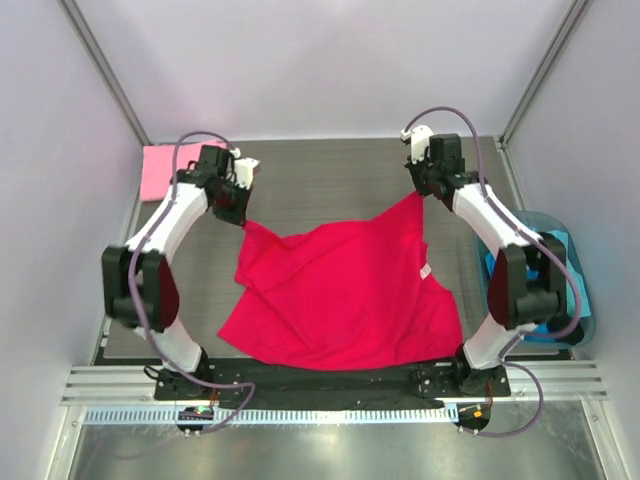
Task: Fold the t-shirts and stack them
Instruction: Flatten the tshirt out
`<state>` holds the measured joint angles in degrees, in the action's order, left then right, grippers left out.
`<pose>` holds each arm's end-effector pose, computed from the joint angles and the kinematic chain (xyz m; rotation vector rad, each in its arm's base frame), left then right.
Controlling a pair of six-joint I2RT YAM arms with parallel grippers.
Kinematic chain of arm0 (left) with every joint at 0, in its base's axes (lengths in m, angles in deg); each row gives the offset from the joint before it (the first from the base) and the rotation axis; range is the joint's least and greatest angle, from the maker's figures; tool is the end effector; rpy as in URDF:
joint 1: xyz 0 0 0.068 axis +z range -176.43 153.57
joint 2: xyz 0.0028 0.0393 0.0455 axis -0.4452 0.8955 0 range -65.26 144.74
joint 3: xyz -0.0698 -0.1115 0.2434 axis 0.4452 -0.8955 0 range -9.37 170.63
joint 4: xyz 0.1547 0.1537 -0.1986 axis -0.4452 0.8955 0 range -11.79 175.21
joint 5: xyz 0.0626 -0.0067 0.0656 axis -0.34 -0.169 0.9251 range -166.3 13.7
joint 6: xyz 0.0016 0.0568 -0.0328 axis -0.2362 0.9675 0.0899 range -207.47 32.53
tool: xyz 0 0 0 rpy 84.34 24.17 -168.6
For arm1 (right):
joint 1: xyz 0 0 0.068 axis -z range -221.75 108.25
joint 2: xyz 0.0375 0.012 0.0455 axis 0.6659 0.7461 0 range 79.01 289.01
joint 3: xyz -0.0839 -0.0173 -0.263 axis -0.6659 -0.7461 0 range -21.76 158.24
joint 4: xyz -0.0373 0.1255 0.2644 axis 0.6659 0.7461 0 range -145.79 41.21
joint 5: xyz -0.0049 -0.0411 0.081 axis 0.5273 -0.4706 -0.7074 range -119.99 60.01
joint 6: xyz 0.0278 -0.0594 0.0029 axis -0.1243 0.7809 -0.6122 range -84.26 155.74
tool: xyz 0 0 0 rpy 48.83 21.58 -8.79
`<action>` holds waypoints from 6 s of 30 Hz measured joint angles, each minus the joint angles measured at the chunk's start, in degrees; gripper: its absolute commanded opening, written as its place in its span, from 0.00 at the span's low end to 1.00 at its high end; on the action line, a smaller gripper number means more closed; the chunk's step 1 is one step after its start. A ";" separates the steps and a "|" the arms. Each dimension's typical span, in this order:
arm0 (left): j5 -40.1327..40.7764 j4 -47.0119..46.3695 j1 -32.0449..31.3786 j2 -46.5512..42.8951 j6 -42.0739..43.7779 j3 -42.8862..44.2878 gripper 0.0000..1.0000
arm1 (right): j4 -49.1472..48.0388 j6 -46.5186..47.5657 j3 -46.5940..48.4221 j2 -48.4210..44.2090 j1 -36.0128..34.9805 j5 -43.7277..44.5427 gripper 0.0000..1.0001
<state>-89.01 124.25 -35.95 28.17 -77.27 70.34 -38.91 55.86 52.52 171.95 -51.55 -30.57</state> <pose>0.3782 -0.0749 0.2653 0.5219 2.5474 -0.2853 0.4147 0.0722 0.2751 -0.5715 2.1167 -0.0904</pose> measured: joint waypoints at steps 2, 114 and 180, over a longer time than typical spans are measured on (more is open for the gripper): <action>0.11 -1.60 0.17 5.51 -0.59 1.40 0.00 | -0.22 -0.48 2.80 4.96 0.66 0.00 0.01; -24.94 -4.09 12.09 41.20 -16.04 26.86 0.00 | -1.44 -0.55 19.47 25.22 -2.14 3.74 0.01; -13.29 16.63 6.36 46.77 7.87 47.28 0.39 | -2.21 0.55 21.53 23.69 -1.60 5.18 0.01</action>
<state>-102.29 140.88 -29.59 74.94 -69.40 117.61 -41.12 56.40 74.05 195.65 -53.15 -25.39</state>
